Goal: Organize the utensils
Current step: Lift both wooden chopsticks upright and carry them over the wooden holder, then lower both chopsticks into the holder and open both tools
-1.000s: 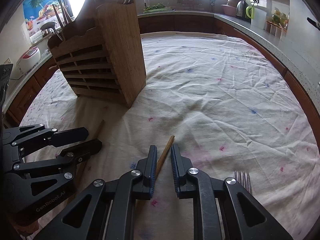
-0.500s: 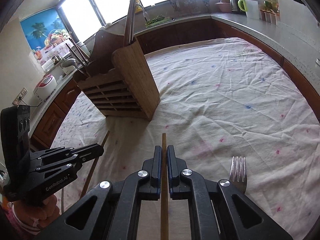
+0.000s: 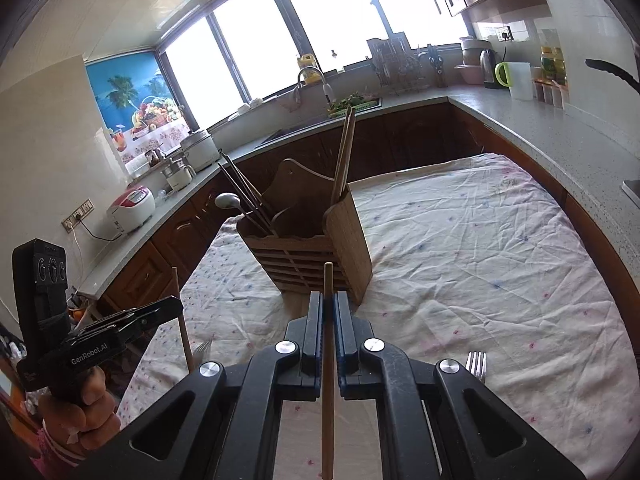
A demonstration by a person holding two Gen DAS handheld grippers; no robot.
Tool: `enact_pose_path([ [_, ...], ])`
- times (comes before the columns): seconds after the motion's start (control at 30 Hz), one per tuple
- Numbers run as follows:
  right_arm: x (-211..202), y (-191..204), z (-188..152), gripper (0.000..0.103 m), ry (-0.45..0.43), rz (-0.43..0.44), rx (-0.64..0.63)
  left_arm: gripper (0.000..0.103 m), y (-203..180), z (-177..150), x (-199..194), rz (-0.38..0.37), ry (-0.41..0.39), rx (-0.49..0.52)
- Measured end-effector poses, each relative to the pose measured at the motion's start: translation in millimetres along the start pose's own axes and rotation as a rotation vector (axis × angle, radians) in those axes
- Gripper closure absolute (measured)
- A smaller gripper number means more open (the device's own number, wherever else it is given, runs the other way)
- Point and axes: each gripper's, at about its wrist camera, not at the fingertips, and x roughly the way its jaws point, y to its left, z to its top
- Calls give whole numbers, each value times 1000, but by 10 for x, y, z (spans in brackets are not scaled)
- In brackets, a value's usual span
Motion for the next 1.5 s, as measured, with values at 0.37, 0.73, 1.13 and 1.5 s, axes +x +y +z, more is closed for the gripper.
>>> enact_pose_path([
  [0.37, -252, 181, 196, 98, -94, 18, -45, 99, 50, 118, -352, -9, -92, -13],
  [0.73, -269, 198, 448, 98, -160, 21, -48, 99, 115, 431, -471, 16, -185, -16],
  [1.13, -213, 150, 901, 98, -268, 14, -29, 99, 190, 1034, -504, 55, -309, 5],
  [1.5, 38, 180, 1404, 98, -356, -8, -37, 99, 240, 1590, -263, 97, -430, 16],
])
